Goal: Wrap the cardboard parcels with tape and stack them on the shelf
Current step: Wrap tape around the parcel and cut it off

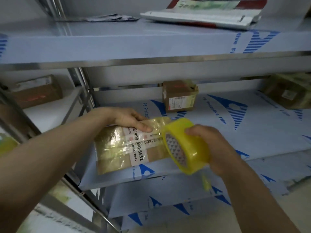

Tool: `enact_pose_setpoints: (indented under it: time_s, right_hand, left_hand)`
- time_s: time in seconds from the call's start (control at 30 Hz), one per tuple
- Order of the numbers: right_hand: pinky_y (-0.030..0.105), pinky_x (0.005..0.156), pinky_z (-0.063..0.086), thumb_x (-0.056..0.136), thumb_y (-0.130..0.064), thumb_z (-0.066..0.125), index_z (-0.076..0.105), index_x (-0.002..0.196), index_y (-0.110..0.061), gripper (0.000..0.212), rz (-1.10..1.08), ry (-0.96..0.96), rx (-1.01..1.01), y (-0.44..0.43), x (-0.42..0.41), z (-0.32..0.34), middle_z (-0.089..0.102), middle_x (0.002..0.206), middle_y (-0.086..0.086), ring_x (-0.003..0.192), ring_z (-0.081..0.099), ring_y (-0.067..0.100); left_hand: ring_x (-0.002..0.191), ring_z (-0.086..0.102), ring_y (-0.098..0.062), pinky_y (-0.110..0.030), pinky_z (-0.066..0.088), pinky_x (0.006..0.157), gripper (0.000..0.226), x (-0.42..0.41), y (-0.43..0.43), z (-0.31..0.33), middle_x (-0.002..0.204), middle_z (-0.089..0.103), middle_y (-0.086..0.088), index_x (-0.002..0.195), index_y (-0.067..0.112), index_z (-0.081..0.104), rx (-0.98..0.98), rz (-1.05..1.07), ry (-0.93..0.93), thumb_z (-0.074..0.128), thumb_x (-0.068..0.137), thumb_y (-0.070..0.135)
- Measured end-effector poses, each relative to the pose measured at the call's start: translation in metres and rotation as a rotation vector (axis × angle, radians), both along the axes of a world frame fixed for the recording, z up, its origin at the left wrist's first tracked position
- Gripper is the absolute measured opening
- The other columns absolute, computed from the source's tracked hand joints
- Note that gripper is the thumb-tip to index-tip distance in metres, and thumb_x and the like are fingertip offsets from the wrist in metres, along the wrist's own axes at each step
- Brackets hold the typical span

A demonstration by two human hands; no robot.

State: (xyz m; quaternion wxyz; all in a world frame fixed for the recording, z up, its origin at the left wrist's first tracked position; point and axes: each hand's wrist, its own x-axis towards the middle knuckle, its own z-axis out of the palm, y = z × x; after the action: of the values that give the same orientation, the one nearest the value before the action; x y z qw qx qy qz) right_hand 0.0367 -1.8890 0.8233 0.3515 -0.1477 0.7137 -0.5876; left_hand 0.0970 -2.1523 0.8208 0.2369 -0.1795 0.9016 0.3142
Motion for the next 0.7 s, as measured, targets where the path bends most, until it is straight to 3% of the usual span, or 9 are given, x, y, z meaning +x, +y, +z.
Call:
enact_pose_setpoints:
  time_s: [0.1,0.17,0.27,0.33,0.37,0.43,0.53,0.6,0.7]
  right_hand:
    - [0.042,0.079,0.056,0.079,-0.026,0.069,0.065,0.098,-0.017,0.022,0.057,0.05,-0.053,-0.023,-0.012,0.025,0.071,0.093,0.008,0.085,0.069,0.028]
    - [0.037,0.071,0.059,0.079,-0.028,0.072,0.068,0.095,-0.013,0.022,0.01,0.045,-0.087,-0.051,-0.024,0.03,0.074,0.088,0.008,0.074,0.07,0.023]
    - [0.046,0.092,0.052,0.074,-0.043,0.077,0.062,0.12,-0.01,0.059,-0.067,0.092,-0.15,-0.094,-0.041,0.034,0.067,0.115,0.012,0.101,0.065,0.029]
    - [0.047,0.098,0.048,0.069,-0.052,0.076,0.054,0.13,-0.013,0.076,-0.058,0.071,-0.166,-0.112,-0.053,0.031,0.062,0.125,0.01,0.109,0.061,0.031]
    - [0.047,0.096,0.05,0.07,-0.053,0.074,0.054,0.13,-0.014,0.074,-0.046,0.047,-0.167,-0.118,-0.057,0.028,0.062,0.123,0.011,0.107,0.063,0.031]
    - [0.044,0.088,0.055,0.076,-0.049,0.072,0.061,0.121,-0.015,0.058,-0.026,0.042,-0.172,-0.122,-0.063,0.021,0.068,0.113,0.01,0.096,0.068,0.028]
    - [0.023,0.053,0.056,0.085,-0.043,0.066,0.065,0.082,-0.021,0.022,-0.018,0.084,-0.252,-0.118,-0.06,0.009,0.073,0.066,-0.004,0.06,0.07,0.011]
    - [0.018,0.046,0.051,0.087,-0.041,0.065,0.059,0.07,-0.023,0.026,-0.077,0.112,-0.286,-0.113,-0.047,0.013,0.067,0.053,-0.01,0.051,0.066,0.005]
    - [0.022,0.053,0.055,0.083,-0.048,0.067,0.066,0.054,-0.017,0.043,-0.145,0.16,-0.254,-0.092,-0.024,0.024,0.07,0.059,-0.004,0.057,0.068,0.008]
  left_hand:
    - [0.094,0.068,-0.02,-0.036,0.05,0.091,0.047,-0.003,-0.004,0.003,0.1,0.072,-0.001,0.106,0.023,0.066,-0.135,0.069,0.129,0.062,0.075,0.059]
    - [0.109,0.061,-0.024,-0.036,0.045,0.097,0.047,-0.007,-0.003,-0.001,0.114,0.066,-0.005,0.117,0.021,0.062,-0.338,0.11,0.284,0.056,0.086,0.056]
    - [0.142,0.025,-0.023,-0.041,0.014,0.117,0.098,-0.01,0.004,-0.012,0.155,0.028,-0.005,0.148,0.023,0.027,-0.316,0.091,0.227,0.056,0.071,0.076]
    - [0.146,0.005,-0.026,-0.051,0.0,0.117,0.127,-0.013,0.008,-0.024,0.16,0.005,-0.006,0.152,0.028,0.006,-0.415,-0.023,0.093,0.059,0.052,0.086]
    - [0.145,0.005,-0.029,-0.052,0.002,0.117,0.128,-0.014,0.006,-0.03,0.159,0.006,-0.007,0.151,0.029,0.004,-0.495,-0.034,0.107,0.062,0.051,0.084]
    - [0.14,0.015,-0.032,-0.049,0.012,0.116,0.121,-0.018,0.002,-0.04,0.153,0.017,-0.008,0.15,0.029,0.01,-0.58,0.01,0.229,0.069,0.056,0.076]
    - [0.136,0.023,-0.031,-0.044,0.018,0.114,0.115,-0.021,-0.001,-0.048,0.147,0.025,-0.008,0.147,0.028,0.018,-0.574,0.025,0.321,0.072,0.055,0.071]
    - [0.139,0.022,-0.029,-0.043,0.018,0.114,0.116,-0.021,-0.002,-0.05,0.151,0.023,-0.008,0.148,0.027,0.017,-0.57,0.032,0.332,0.071,0.056,0.072]
    - [0.141,0.022,-0.027,-0.043,0.017,0.116,0.116,-0.021,-0.003,-0.051,0.154,0.023,-0.006,0.148,0.026,0.016,-0.591,0.029,0.333,0.07,0.057,0.074]
